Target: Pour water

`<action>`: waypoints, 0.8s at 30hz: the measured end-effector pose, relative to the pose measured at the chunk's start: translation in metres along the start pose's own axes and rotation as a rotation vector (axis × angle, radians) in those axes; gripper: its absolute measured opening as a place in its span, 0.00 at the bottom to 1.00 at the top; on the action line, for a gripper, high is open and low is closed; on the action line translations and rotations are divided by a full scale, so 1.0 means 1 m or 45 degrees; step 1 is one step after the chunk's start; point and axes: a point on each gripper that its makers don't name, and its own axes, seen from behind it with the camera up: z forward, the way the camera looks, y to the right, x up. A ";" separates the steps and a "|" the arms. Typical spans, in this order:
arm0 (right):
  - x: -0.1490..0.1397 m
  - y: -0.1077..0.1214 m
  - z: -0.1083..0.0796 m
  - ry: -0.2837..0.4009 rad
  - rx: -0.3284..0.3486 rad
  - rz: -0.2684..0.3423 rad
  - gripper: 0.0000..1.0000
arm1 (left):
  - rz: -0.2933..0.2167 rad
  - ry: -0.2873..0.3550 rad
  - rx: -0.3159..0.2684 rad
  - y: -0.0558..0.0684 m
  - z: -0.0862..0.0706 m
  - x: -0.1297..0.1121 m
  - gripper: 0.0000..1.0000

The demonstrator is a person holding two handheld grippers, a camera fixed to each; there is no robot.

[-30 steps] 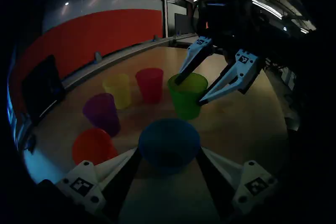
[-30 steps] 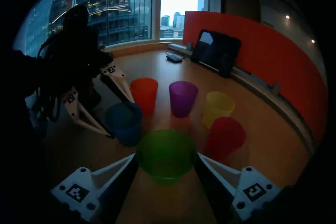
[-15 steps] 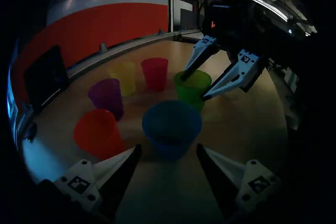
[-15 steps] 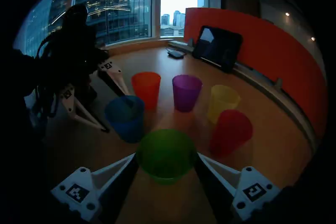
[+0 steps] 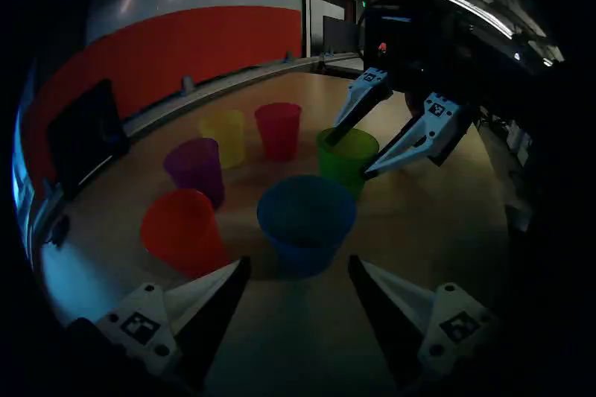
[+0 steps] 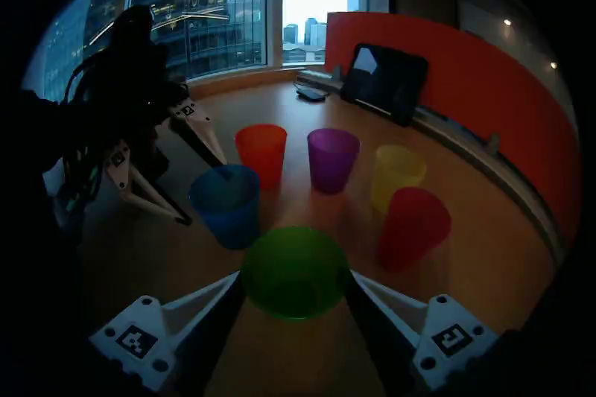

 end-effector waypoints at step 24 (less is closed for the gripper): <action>-0.017 0.018 -0.063 0.055 -0.188 0.079 1.00 | -0.070 0.042 0.207 -0.024 -0.060 -0.012 0.97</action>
